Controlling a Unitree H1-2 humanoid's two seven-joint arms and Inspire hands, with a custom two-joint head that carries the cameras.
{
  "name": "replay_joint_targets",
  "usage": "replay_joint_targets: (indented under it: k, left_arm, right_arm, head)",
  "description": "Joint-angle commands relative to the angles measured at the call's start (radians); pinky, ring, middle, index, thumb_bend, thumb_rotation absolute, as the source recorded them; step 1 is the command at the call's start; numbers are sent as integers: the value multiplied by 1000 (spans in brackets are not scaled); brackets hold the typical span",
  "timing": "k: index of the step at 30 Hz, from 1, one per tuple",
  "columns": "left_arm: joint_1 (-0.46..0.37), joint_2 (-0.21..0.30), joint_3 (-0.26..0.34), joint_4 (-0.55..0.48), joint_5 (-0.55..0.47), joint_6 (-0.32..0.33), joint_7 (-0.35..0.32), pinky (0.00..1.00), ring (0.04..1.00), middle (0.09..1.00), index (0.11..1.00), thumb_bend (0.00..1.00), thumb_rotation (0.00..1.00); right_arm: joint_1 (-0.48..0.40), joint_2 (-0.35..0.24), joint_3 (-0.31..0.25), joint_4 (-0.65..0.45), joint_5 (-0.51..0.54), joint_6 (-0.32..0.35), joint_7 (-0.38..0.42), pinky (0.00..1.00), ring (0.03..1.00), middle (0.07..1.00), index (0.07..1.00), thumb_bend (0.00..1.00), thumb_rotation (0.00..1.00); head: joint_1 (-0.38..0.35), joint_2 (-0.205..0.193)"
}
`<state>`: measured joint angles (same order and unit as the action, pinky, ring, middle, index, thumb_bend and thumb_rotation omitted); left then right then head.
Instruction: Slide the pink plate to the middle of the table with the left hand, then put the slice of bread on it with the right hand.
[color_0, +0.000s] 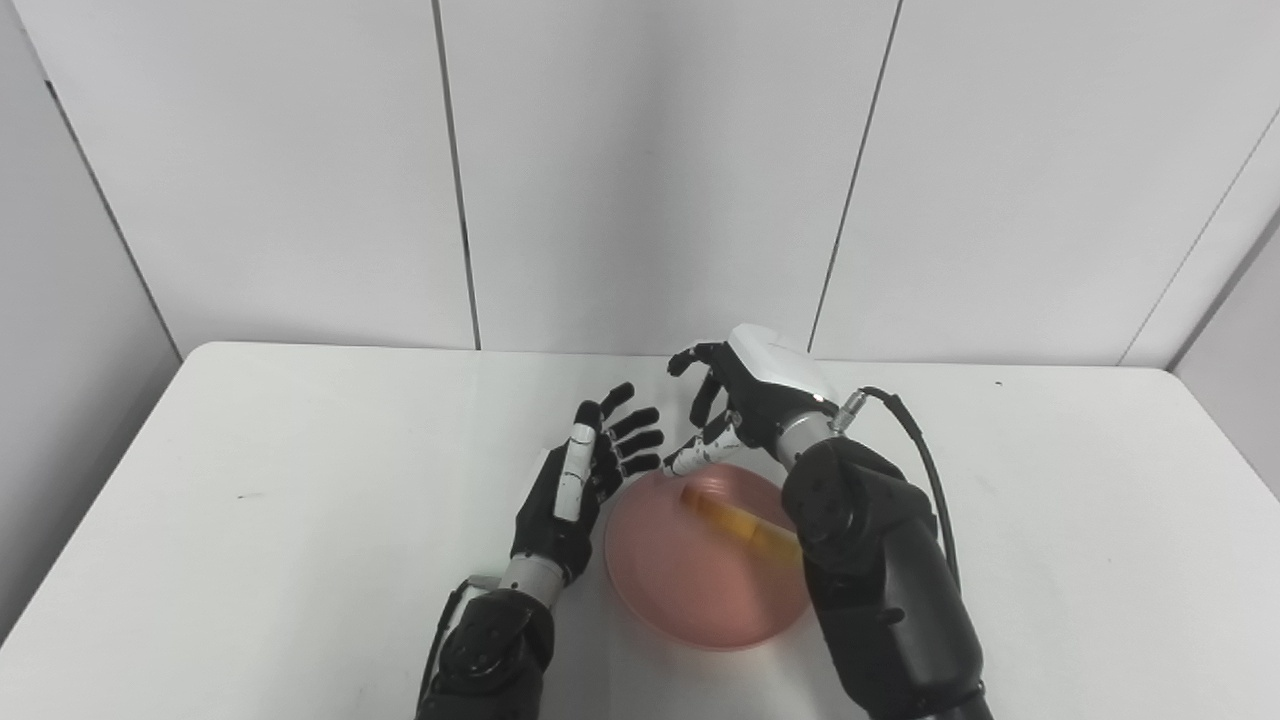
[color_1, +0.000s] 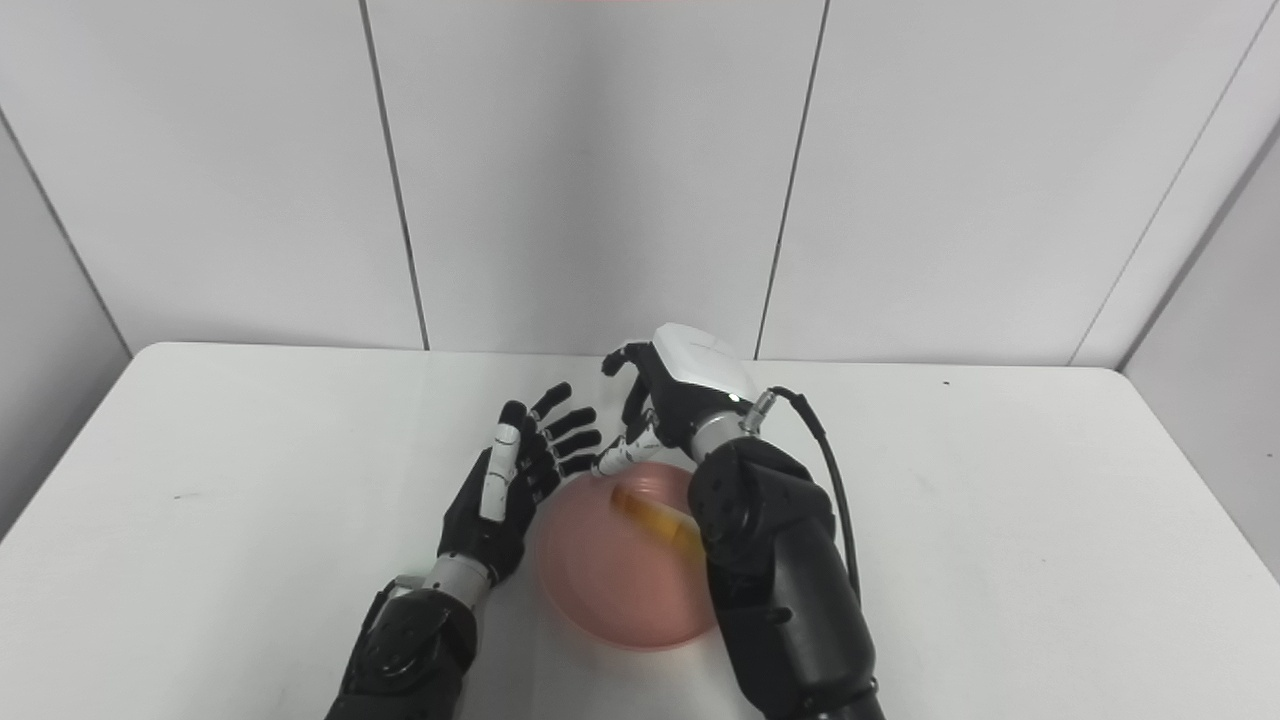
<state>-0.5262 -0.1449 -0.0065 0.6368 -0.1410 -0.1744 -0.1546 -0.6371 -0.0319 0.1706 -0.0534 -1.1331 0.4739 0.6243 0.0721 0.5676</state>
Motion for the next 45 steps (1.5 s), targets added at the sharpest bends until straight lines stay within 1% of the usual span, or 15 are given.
replay_joint_targets:
  k: [1,7,9,20,21,24,25,26,27,30,35,37,38,40,45]
  left_arm:
    - [42,12,8,35,1,88,20,738,776,806,871,802,962]
    - [45,12,7,29,5,90,20,734,776,803,868,805,958]
    - [44,13,8,33,4,88,19,735,776,801,867,812,956]
    - [40,11,11,45,4,83,16,728,775,805,874,804,958]
    - [40,12,11,46,4,82,17,729,776,805,874,805,959]
    - [46,9,19,31,-4,83,19,736,780,807,871,801,951]
    - [47,8,21,26,-6,83,22,735,780,805,862,806,942]
    - [48,7,27,20,-11,82,25,735,780,805,861,806,941]
    - [49,6,32,17,-15,81,27,734,786,806,849,809,930]
    - [55,7,36,-17,0,71,44,769,818,825,853,802,934]
    - [64,0,40,-80,33,47,107,814,855,860,842,824,929]
    - [64,-3,42,-97,46,31,133,840,872,871,834,820,919]
    - [65,-4,41,-104,52,25,143,847,885,880,835,826,922]
    - [69,-7,39,-130,80,11,181,872,908,899,844,833,941]
    - [77,-17,34,-186,118,25,241,942,959,944,859,828,957]
  right_arm:
    - [-11,10,13,-20,0,-5,-24,202,311,508,683,623,0]
    - [13,18,31,-28,4,-5,-22,102,170,469,674,565,0]
    - [18,17,32,-32,7,-5,-22,113,187,469,635,564,0]
    - [15,-12,35,-53,5,-6,-13,94,165,468,728,564,0]
    - [15,-20,40,-57,11,-7,-23,143,231,472,730,566,0]
    - [29,-37,34,-88,47,-34,-109,269,391,560,699,777,244]
    - [34,-44,34,-96,56,-42,-138,306,436,597,706,826,427]
    - [43,-51,27,-107,80,-61,-181,310,441,601,707,831,444]
    - [50,-57,24,-114,99,-74,-212,357,505,671,739,865,592]
    - [80,-85,-10,-108,209,-163,-331,473,639,791,808,906,809]
    - [121,-81,-125,4,447,-305,-523,527,674,783,821,966,879]
    - [135,-81,-160,57,535,-357,-567,621,752,821,834,973,923]
    - [141,-81,-170,77,568,-377,-585,711,809,851,850,955,947]
    - [172,-78,-195,126,624,-415,-642,779,862,883,862,901,988]
    - [212,-50,-259,216,785,-475,-717,770,842,860,853,810,1000]
  head:
    - [-1,2]
    - [-5,3]
    - [-6,3]
    - [-18,-4]
    - [-18,-4]
    - [-28,-4]
    - [-28,-4]
    - [-32,-4]
    - [-32,-4]
    - [-35,-7]
    - [-40,-7]
    - [-42,-8]
    - [-43,-8]
    - [-46,-7]
    - [-55,-6]
